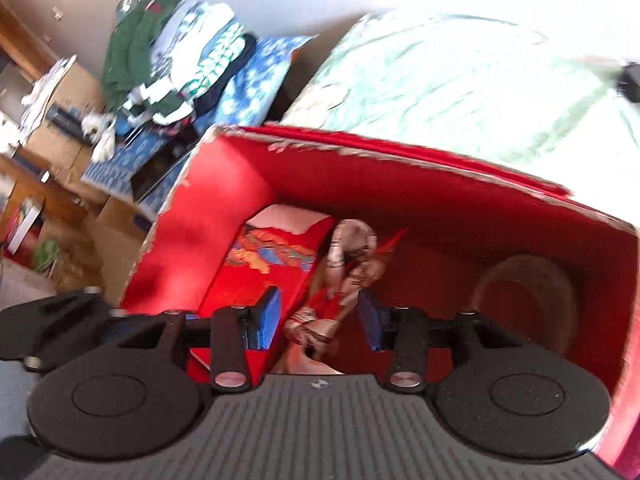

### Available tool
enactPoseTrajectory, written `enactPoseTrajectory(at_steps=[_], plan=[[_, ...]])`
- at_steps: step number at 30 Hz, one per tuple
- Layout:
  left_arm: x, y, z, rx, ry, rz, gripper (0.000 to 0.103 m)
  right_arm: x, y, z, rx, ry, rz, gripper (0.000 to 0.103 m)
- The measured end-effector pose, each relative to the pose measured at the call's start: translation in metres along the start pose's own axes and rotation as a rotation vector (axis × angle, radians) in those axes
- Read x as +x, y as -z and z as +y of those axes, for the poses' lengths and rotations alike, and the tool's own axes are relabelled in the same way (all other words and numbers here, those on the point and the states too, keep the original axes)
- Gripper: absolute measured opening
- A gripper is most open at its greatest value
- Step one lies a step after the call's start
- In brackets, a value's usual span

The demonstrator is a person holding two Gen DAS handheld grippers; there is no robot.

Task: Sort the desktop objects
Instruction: 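Lower the strap into the red box and open the right gripper, then move the right gripper to the green plush toy and grasp it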

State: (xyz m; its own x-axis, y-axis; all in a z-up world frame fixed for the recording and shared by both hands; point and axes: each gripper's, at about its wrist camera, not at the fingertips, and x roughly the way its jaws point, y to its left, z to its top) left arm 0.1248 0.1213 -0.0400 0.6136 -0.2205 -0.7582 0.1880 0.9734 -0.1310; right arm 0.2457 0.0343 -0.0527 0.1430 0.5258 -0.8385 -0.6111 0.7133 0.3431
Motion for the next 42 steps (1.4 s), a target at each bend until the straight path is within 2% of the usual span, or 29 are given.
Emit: enactPoseTrajectory(at_steps=[3, 7, 10, 13, 18, 22, 25, 28, 34, 37, 39, 41, 42], plan=[[-0.022, 0.003, -0.002, 0.009, -0.002, -0.061, 0.068, -0.009, 0.006, -0.011, 0.064, -0.032, -0.028, 0.045], [-0.049, 0.025, -0.016, 0.052, 0.002, -0.132, 0.069, -0.041, 0.032, -0.022, 0.150, -0.162, -0.147, 0.045], [-0.057, 0.045, -0.024, 0.036, 0.033, -0.108, 0.075, -0.069, 0.060, -0.018, 0.136, -0.190, -0.214, 0.045], [-0.050, 0.065, -0.029, -0.008, 0.052, -0.047, 0.078, -0.090, 0.092, -0.010, 0.077, -0.168, -0.250, 0.045], [-0.034, 0.091, -0.050, -0.038, 0.062, 0.047, 0.078, -0.095, 0.132, -0.005, -0.017, -0.126, -0.195, 0.045], [-0.026, 0.107, -0.069, -0.006, 0.031, 0.097, 0.078, -0.076, 0.145, -0.017, 0.049, -0.128, -0.103, 0.046], [-0.025, 0.115, -0.072, -0.028, 0.024, 0.119, 0.082, -0.067, 0.152, -0.020, 0.063, -0.158, -0.061, 0.045], [-0.022, 0.121, -0.073, -0.061, 0.023, 0.144, 0.084, -0.062, 0.156, -0.019, 0.046, -0.129, -0.039, 0.045], [-0.007, 0.140, -0.075, -0.087, -0.001, 0.219, 0.079, -0.039, 0.170, -0.017, 0.087, -0.271, 0.109, 0.046], [-0.001, 0.147, -0.070, -0.142, 0.029, 0.223, 0.077, -0.023, 0.175, -0.017, 0.139, -0.331, 0.167, 0.046], [-0.001, 0.150, -0.073, -0.135, 0.027, 0.208, 0.076, -0.012, 0.178, -0.019, 0.184, -0.355, 0.193, 0.052], [-0.002, 0.151, -0.077, -0.113, 0.017, 0.204, 0.074, -0.004, 0.180, -0.020, 0.209, -0.363, 0.213, 0.064], [-0.003, 0.152, -0.078, -0.102, 0.012, 0.203, 0.074, -0.001, 0.181, -0.019, 0.213, -0.366, 0.221, 0.065]])
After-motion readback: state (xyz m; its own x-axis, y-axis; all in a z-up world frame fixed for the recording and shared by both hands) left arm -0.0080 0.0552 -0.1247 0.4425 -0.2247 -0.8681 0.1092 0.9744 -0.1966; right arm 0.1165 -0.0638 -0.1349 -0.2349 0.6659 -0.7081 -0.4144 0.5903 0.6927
